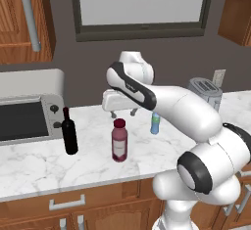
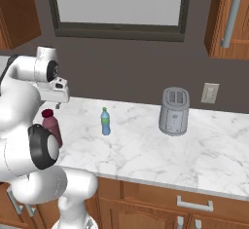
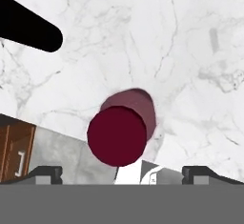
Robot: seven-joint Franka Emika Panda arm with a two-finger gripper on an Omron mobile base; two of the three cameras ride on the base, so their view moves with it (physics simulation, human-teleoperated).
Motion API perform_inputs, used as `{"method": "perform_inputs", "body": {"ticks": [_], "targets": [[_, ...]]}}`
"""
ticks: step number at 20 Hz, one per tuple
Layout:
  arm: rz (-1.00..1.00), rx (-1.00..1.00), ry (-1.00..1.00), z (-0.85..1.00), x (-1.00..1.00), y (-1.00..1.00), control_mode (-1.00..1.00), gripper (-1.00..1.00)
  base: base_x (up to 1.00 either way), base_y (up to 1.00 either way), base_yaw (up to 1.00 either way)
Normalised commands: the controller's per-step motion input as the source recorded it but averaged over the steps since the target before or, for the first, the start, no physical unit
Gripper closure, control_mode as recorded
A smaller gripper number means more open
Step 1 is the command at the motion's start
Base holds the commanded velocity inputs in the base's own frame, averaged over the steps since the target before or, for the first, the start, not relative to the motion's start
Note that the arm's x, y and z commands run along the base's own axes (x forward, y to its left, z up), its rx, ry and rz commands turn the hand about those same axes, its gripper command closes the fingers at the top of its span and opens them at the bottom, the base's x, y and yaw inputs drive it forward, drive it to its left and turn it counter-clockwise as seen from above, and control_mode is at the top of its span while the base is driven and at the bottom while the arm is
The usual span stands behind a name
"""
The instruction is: Place the drinks on the dining counter in a tight cluster.
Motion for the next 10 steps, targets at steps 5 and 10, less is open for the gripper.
{"method": "perform_inputs", "body": {"ticks": [5,10], "targets": [[-0.11,-0.03,0.07,0.0,0.22,0.0,-1.0,-1.0,0.0,0.0,0.0],[-0.03,-0.1,0.05,0.0,0.07,0.02,-1.0,-1.0,0.0,0.0,0.0]]}}
